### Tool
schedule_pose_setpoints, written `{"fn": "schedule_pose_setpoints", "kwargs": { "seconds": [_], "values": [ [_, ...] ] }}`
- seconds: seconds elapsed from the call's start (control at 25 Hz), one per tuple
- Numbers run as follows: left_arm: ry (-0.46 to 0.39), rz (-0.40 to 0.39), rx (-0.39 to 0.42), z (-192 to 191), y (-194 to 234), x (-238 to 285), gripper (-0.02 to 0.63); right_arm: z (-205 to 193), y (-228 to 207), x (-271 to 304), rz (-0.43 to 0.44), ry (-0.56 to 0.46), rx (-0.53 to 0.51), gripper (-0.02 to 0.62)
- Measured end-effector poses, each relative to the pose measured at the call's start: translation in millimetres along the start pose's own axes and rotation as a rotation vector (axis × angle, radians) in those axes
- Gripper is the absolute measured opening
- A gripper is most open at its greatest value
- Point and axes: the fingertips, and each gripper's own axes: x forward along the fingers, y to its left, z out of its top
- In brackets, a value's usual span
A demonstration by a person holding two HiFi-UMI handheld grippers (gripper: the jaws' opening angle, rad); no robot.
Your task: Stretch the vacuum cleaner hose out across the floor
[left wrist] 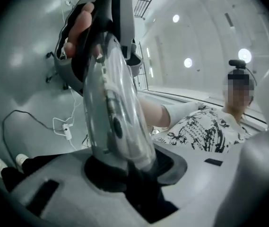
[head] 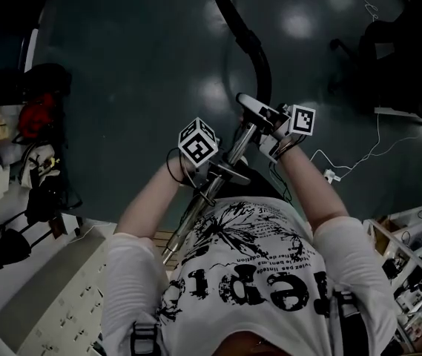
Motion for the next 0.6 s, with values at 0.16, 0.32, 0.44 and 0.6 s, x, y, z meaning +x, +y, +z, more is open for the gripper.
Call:
{"fn": "schedule_pose_setpoints", "kwargs": {
  "seconds": [0.16,0.32,0.44,0.6],
  "values": [
    [0.057,0.145,-0.065,0,15,3,0.104,2,-10,-2,-0.164,0.08,-0.105,0.02],
    [0.078,0.281,-0.124,4,34,9,0.086,10,-41,-29,-0.581,0.237,-0.352,0.155],
    [0.114,0.409,-0.121,3,48,12,0.084,26,-59,-62,-0.955,0.315,-0.567,0.249],
    [0.186,0.58,-0.112,-1,65,10,0.083,44,-61,-96,-1.349,0.402,-0.756,0.29]
  ]
}}
